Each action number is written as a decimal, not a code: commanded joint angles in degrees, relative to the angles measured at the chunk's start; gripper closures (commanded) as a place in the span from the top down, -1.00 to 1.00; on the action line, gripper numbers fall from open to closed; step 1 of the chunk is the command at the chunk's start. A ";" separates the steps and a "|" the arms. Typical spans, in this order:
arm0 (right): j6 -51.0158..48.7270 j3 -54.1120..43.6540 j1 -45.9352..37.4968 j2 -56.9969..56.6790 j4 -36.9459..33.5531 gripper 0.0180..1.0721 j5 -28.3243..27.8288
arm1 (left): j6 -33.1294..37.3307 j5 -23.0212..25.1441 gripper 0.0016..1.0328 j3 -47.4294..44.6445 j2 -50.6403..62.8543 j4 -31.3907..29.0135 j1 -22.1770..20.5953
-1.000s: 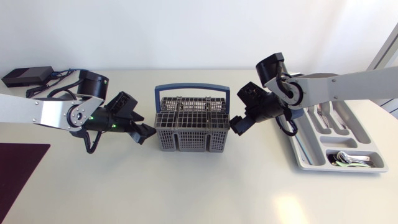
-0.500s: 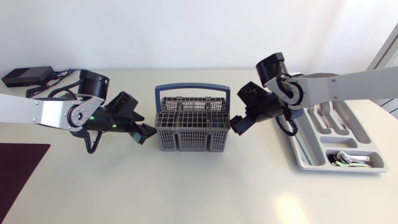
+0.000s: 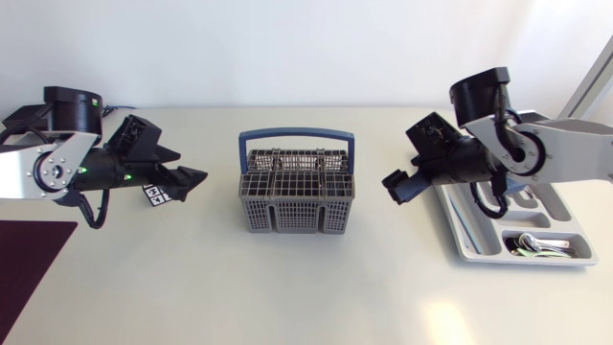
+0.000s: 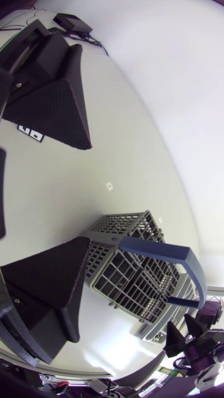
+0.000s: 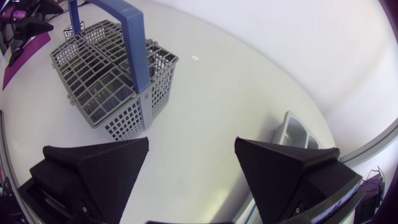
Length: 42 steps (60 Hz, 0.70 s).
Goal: Transfer all utensils from the basket to the drawer tray.
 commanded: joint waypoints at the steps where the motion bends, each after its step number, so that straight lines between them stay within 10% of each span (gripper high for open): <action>1: -0.50 -2.40 -2.09 -3.69 0.23 0.90 0.96 | 0.53 0.37 0.90 -2.31 -3.15 -0.24 1.37; 42: 0.82 -20.86 -24.33 -31.81 10.87 0.91 -6.60 | -5.62 -9.83 0.90 -19.18 -25.38 6.97 1.02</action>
